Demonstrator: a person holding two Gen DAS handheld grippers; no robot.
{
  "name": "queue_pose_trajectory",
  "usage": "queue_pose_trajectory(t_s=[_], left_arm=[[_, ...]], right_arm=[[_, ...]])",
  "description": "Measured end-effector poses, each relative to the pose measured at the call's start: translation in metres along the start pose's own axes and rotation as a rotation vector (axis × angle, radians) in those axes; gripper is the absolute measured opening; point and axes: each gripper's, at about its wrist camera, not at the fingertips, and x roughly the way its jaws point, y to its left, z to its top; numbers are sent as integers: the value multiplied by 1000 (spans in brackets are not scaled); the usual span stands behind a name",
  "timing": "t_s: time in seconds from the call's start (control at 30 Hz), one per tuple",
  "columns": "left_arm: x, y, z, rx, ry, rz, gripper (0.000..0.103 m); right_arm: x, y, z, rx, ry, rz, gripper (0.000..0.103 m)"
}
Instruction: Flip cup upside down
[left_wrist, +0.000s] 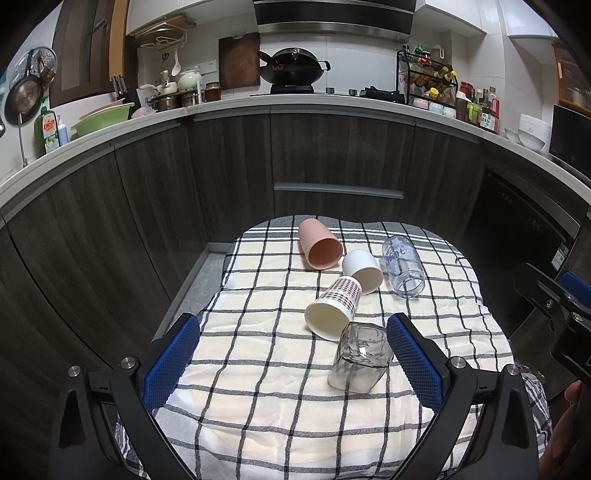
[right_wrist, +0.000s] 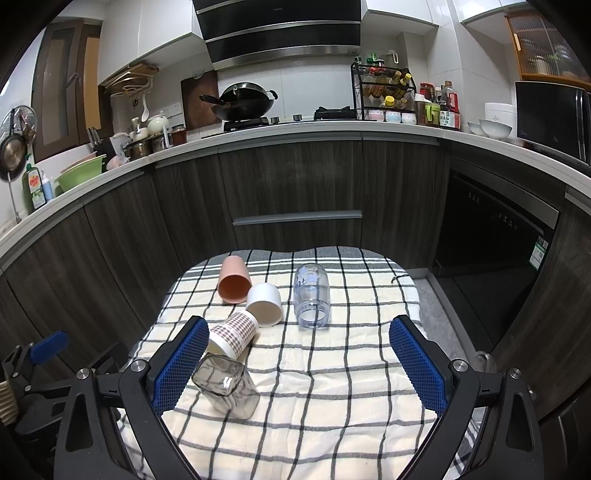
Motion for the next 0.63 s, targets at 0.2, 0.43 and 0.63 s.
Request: queue_pose_trajectory(t_s=[0.2, 0.43, 0.63], left_arm=[[2, 4, 1, -16, 14, 11, 103], [1, 3, 1, -14, 11, 22, 103], [1, 1, 1, -6, 15, 22, 103]], right_arm=[[0, 0, -1, 0, 1, 2, 98], [2, -1, -2, 3, 5, 1, 98], [4, 1, -7, 5, 9, -4, 98]])
